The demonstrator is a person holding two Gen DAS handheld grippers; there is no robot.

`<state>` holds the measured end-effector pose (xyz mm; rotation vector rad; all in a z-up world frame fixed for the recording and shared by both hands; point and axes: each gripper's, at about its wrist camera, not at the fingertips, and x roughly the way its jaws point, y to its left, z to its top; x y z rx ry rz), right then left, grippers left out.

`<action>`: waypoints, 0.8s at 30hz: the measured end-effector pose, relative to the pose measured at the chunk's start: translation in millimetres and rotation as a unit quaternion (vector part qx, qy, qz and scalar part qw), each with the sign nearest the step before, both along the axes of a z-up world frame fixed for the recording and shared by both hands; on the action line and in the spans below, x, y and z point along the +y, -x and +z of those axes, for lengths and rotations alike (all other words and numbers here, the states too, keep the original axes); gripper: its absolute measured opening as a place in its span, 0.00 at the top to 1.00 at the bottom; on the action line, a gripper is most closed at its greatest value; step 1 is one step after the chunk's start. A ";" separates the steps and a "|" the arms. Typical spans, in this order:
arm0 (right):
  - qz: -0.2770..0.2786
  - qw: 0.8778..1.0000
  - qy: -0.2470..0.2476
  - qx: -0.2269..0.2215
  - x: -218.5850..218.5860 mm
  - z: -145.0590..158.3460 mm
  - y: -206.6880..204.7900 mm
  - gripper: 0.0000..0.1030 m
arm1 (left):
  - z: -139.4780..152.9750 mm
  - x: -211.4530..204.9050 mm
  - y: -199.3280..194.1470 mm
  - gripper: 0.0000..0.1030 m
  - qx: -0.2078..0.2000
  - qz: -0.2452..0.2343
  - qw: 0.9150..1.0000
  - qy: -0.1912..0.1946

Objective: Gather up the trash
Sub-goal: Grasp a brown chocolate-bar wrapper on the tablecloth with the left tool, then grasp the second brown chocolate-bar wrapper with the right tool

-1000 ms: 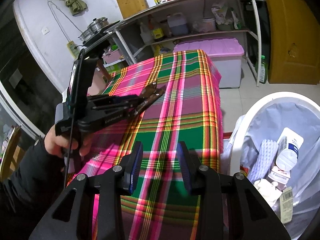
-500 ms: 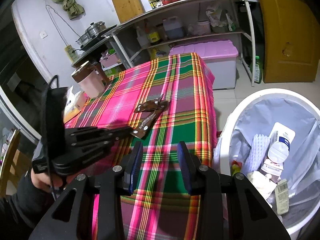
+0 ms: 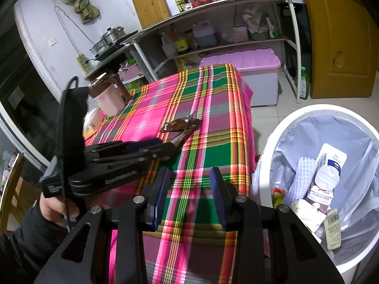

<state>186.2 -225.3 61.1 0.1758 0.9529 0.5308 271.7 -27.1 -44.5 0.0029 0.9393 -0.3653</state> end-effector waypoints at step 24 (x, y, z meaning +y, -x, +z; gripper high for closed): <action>0.026 1.000 0.004 -0.003 12.1 5.8 15.9 0.64 | 6.1 62.3 121.5 0.78 -0.016 0.094 0.995 0.026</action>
